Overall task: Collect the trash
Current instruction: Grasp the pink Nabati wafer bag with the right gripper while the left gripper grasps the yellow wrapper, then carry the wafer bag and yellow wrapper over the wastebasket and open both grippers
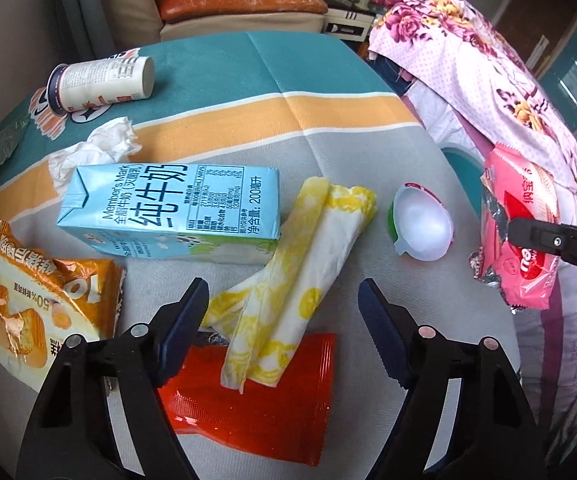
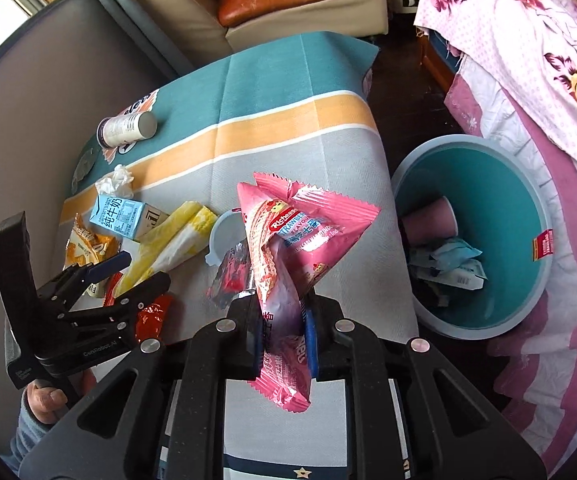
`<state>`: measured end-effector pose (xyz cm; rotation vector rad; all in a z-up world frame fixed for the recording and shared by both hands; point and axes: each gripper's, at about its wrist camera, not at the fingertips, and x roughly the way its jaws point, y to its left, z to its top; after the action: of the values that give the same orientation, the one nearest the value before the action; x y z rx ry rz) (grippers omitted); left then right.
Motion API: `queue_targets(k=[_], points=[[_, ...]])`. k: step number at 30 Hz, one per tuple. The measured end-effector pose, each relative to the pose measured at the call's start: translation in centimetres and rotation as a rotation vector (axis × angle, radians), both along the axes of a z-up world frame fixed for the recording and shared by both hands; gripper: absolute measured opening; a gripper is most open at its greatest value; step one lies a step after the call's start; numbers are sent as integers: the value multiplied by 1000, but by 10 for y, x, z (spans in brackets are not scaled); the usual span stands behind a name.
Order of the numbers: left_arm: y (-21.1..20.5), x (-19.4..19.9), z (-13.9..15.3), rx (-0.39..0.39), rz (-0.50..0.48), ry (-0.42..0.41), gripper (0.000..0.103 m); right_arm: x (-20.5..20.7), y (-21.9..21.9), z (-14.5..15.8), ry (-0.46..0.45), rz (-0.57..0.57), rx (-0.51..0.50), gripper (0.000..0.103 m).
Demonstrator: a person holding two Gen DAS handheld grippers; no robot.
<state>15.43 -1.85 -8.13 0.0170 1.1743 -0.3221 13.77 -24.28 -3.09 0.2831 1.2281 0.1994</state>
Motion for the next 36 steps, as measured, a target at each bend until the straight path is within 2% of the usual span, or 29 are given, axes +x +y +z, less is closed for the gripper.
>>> queue_targets(k=[3, 7, 9, 10, 13, 19, 27, 31, 36], points=[[-5, 3, -8, 0, 3, 28, 67, 0, -5, -3, 2, -11, 15, 15], [-11, 2, -11, 54, 11, 9, 54, -1, -14, -8, 6, -25, 25, 15], [-11, 0, -10, 75, 15, -1, 38, -2, -17, -11, 5, -32, 22, 15], [-10, 0, -10, 69, 21, 3, 26, -3, -18, -12, 6, -36, 28, 15], [-6, -4, -6, 53, 41, 3, 12, -5, -21, -14, 5, -40, 37, 15], [-3, -20, 11, 26, 57, -20, 9, -13, -27, -13, -9, -45, 53, 15], [-8, -37, 56, -21, 55, -96, 9, -21, -44, -2, -48, -65, 71, 15], [-26, -33, 79, -41, 25, -129, 9, -23, -65, 8, -81, -99, 78, 15], [-71, -26, 94, -45, -49, -152, 9, -28, -98, 19, -119, -150, 65, 15]])
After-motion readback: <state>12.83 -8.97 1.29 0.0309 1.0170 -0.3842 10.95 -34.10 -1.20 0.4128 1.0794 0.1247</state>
